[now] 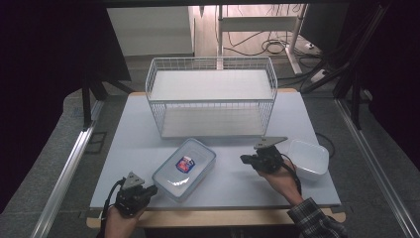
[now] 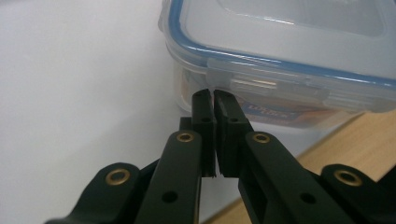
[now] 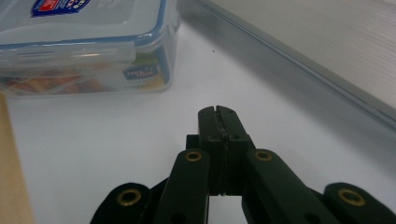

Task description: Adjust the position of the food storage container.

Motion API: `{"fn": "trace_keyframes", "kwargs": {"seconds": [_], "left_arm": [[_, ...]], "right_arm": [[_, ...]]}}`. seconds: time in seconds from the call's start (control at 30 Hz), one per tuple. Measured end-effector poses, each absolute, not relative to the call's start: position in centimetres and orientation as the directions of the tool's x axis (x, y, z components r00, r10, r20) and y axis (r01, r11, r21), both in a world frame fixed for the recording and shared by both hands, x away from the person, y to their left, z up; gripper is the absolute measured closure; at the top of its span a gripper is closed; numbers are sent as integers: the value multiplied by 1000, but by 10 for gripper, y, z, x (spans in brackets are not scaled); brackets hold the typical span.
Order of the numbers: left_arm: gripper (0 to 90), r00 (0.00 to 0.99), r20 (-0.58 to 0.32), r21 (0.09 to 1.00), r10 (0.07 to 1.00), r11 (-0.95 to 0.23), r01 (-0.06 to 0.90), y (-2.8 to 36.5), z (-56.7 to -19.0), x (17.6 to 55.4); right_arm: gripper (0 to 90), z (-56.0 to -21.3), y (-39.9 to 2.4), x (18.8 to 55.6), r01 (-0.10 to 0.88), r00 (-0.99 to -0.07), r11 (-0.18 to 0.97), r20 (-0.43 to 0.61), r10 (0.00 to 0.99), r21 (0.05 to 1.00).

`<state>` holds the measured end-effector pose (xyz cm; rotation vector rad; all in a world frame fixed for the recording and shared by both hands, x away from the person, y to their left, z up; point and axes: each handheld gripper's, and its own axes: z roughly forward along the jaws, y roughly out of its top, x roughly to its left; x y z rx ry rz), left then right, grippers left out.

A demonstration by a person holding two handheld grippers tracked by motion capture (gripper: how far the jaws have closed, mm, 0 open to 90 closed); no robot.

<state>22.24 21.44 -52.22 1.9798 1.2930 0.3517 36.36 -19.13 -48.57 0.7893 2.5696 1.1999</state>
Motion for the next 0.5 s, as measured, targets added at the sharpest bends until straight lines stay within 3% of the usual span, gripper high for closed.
{"fn": "trace_keyframes", "kwargs": {"seconds": [0.5], "left_arm": [[878,444,-178,693,878,-209,690,219,-526,271]], "right_arm": [[887,-504,-140,398,344,-863,555,22,504,757]]}}
